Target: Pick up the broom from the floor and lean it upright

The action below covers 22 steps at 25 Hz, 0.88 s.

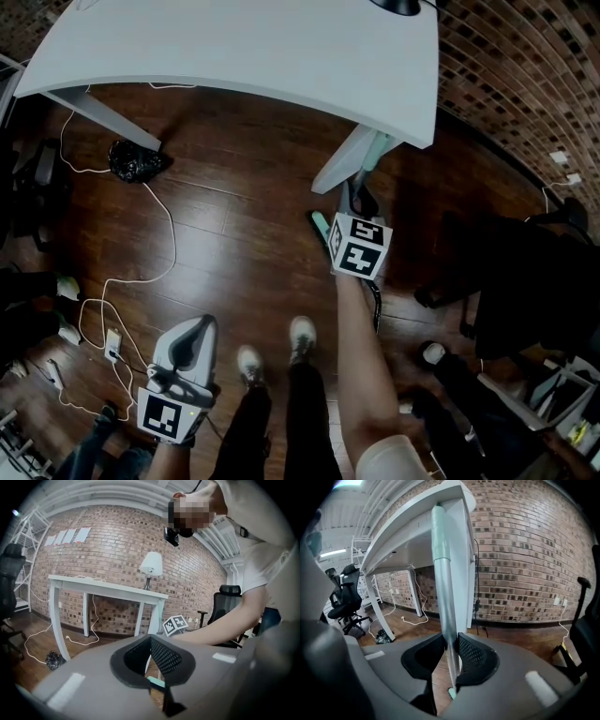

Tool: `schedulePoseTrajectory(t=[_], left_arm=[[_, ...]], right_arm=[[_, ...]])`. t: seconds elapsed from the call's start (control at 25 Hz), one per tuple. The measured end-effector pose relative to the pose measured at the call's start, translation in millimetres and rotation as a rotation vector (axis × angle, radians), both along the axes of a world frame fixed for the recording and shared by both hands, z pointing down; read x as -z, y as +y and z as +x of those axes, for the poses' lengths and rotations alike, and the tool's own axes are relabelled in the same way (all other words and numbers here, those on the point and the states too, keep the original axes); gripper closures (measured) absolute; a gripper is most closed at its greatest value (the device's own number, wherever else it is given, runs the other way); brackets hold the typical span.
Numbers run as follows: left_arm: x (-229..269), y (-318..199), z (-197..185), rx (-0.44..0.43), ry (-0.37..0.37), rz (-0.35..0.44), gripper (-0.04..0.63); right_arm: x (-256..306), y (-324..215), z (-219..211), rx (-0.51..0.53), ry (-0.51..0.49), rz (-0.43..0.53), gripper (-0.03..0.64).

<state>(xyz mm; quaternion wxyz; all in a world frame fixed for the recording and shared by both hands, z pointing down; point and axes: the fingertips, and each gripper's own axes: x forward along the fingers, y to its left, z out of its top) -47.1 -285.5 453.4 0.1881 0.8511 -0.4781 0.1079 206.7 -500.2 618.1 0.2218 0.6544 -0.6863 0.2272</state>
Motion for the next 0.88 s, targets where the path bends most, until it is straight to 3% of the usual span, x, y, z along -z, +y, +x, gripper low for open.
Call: schedulePoseTrajectory(t=[0.32, 0.88], left_arm=[[-3.3, -0.2, -7.7, 0.004, -0.007, -0.004, 0.597], [-4.4, 0.3, -3.7, 0.005, -0.009, -0.007, 0.598]], right_arm=[[2.5, -0.2, 9.1, -0.029, 0.076, 0.061, 0.508], [5.4, 2.2, 8.4, -0.007, 0.075, 0.074, 0.493]])
